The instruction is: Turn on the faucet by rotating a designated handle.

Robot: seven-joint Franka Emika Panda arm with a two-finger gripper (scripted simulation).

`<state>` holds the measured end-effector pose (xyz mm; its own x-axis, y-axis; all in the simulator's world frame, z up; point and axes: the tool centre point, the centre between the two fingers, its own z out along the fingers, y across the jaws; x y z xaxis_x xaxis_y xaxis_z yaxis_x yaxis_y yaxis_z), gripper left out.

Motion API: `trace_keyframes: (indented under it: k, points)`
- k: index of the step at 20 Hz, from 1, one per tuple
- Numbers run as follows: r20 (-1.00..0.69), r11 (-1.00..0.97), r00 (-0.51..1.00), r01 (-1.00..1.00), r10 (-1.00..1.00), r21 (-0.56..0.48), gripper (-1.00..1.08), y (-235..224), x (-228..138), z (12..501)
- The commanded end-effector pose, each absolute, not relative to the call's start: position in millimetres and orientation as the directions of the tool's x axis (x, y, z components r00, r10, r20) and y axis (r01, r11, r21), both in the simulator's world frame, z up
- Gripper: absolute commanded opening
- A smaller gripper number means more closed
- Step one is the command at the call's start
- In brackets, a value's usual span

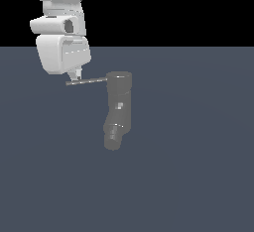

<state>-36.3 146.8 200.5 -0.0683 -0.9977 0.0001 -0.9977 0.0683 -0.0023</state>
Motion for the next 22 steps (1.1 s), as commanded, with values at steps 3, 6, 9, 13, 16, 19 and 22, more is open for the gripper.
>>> trace_keyframes:
  k: [3,6,9,13,16,19,22]
  points:
    - [0.0,0.06,-0.06,-0.998,-0.998,0.0,-1.0,152,-53,201]
    - [0.0,0.06,-0.06,-0.998,-0.998,0.0,-1.0,152,-59,201]
    - [-0.001,0.067,-0.067,-0.998,-0.998,-0.001,-1.0,144,-58,201]
    - [-0.001,0.066,-0.066,-0.998,-0.998,-0.001,-1.0,137,-67,201]
    - [0.0,0.066,-0.066,-0.998,-0.998,-0.001,-1.0,132,-74,201]
    - [0.0,0.065,-0.065,-0.998,-0.998,-0.001,-1.0,127,-81,201]
    - [0.0,0.064,-0.064,-0.998,-0.998,-0.001,-1.0,121,-87,201]
